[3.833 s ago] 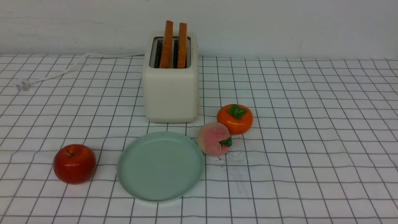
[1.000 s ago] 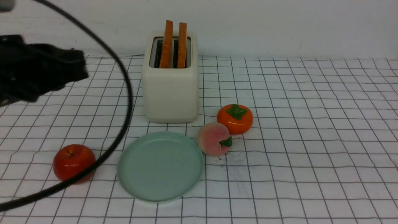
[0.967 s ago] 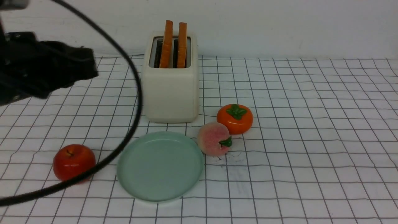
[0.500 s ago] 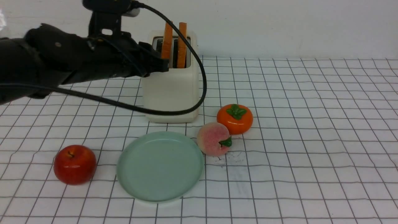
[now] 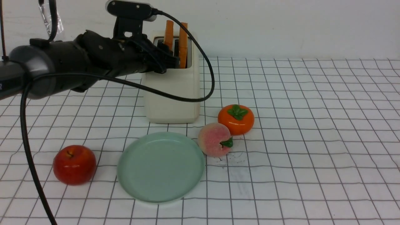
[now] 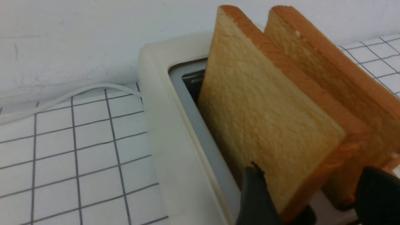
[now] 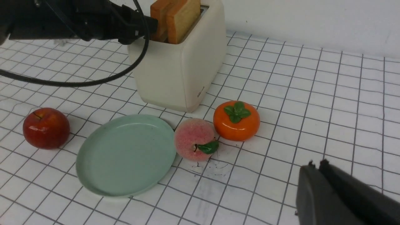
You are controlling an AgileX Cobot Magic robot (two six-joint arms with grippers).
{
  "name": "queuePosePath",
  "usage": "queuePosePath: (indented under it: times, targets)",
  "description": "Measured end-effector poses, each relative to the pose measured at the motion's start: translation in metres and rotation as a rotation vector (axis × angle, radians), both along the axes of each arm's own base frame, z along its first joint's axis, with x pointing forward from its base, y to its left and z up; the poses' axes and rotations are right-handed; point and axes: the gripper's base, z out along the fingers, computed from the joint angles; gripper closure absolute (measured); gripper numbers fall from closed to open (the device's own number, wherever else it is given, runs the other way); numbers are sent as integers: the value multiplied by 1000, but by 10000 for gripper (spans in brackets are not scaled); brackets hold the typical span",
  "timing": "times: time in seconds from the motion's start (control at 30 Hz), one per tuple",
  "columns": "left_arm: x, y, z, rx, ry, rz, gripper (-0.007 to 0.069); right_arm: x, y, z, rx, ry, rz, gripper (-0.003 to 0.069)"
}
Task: Take toasted bread from bread machine on white checkered table place on plate.
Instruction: 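Reach for a toast slice standing in the toaster with the left gripper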
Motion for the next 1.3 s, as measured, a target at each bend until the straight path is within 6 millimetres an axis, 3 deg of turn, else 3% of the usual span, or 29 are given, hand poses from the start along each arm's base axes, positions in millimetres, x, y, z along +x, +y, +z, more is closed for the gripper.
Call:
queuePosePath:
  times: [0.17, 0.47, 0.93, 1.03, 1.2, 1.3]
  targets:
    - [2, 0, -2, -5, -3, 14, 208, 0, 0, 0, 3, 0, 1, 644]
    - [8, -2, 13, -23, -48, 14, 208, 1, 0, 2, 14, -24, -2, 638]
    - [31, -7, -5, -4, -53, 26, 219, 0, 0, 2, 10, -16, -1, 627]
    - [32, -6, -2, -6, -75, 46, 264, 0, 0, 1, 8, -11, 0, 627]
    - [33, -5, -1, -12, -85, 59, 466, 0, 0, 1, 7, -8, 0, 627]
    - [33, -5, -1, -18, -84, 64, 524, 0, 0, 1, 7, -9, 0, 627]
